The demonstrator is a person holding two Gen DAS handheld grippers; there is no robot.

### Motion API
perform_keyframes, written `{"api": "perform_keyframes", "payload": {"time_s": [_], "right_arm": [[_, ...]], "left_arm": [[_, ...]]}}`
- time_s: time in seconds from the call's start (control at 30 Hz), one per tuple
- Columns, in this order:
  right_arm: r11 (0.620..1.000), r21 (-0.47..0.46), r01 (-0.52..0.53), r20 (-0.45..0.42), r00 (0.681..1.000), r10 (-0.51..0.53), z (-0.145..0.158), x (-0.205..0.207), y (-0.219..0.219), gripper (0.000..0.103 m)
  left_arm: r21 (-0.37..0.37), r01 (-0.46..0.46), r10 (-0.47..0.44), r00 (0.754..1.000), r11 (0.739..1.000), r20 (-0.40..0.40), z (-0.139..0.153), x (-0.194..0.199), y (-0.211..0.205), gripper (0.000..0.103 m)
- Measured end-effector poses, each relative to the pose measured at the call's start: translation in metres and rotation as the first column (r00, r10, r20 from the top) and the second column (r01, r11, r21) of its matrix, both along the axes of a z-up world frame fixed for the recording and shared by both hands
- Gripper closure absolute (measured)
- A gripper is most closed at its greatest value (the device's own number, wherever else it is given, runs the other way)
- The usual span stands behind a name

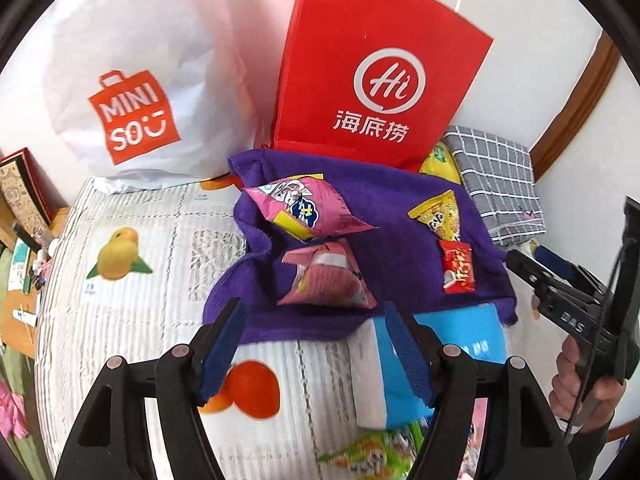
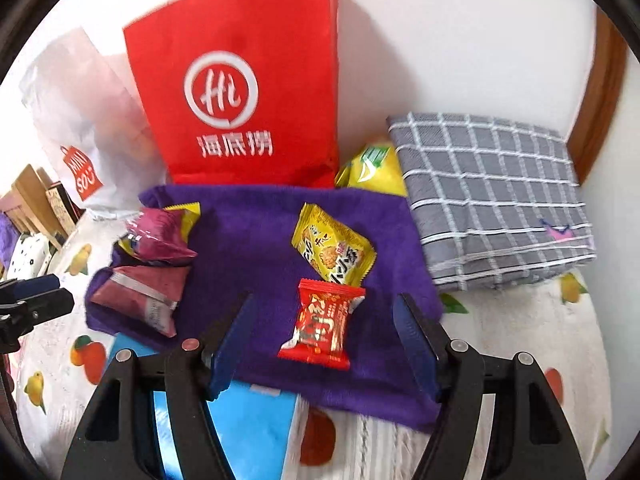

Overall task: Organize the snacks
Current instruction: 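Open both grippers to drop the pink bag and red packet on the towel, then move both grippers back toward the remaining snack pile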

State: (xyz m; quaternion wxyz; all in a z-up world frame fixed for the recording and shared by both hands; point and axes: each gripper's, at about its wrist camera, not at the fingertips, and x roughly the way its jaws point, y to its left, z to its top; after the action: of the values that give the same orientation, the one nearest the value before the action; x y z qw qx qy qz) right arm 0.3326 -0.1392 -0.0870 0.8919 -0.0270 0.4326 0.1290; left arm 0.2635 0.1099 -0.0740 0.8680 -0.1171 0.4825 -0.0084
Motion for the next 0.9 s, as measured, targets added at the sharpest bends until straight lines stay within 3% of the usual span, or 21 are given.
{"api": "perform_keyframes", "payload": {"time_s": [0.07,0.33,0.7,0.9], "right_arm": [[1.000,0.008,0.012,0.024,1.000,-0.013,0.012,-0.015,-0.001,0.021],[0.998,-0.016,0.057,0.075,0.996,-0.055,0.042,-0.071,-0.002,0.020],[0.983,0.172,0.059,0.083,0.994,-0.074,0.056,-0.130,-0.028,0.020],[0.984,0.176,0.017,0.128,0.991,-0.040,0.062,-0.157,-0.034,0.020]], "left_arm": [[-0.008,-0.007,0.007,1.000,1.000,0.012,0.004,-0.010,0.001,0.033],[-0.006,-0.026,0.026,0.997,1.000,0.079,0.023,-0.056,-0.002,0.033],[-0.039,0.013,-0.006,0.983,0.999,0.182,0.042,-0.112,-0.017,0.033],[-0.046,0.040,-0.028,0.972,0.998,0.235,0.048,-0.134,-0.029,0.033]]}}
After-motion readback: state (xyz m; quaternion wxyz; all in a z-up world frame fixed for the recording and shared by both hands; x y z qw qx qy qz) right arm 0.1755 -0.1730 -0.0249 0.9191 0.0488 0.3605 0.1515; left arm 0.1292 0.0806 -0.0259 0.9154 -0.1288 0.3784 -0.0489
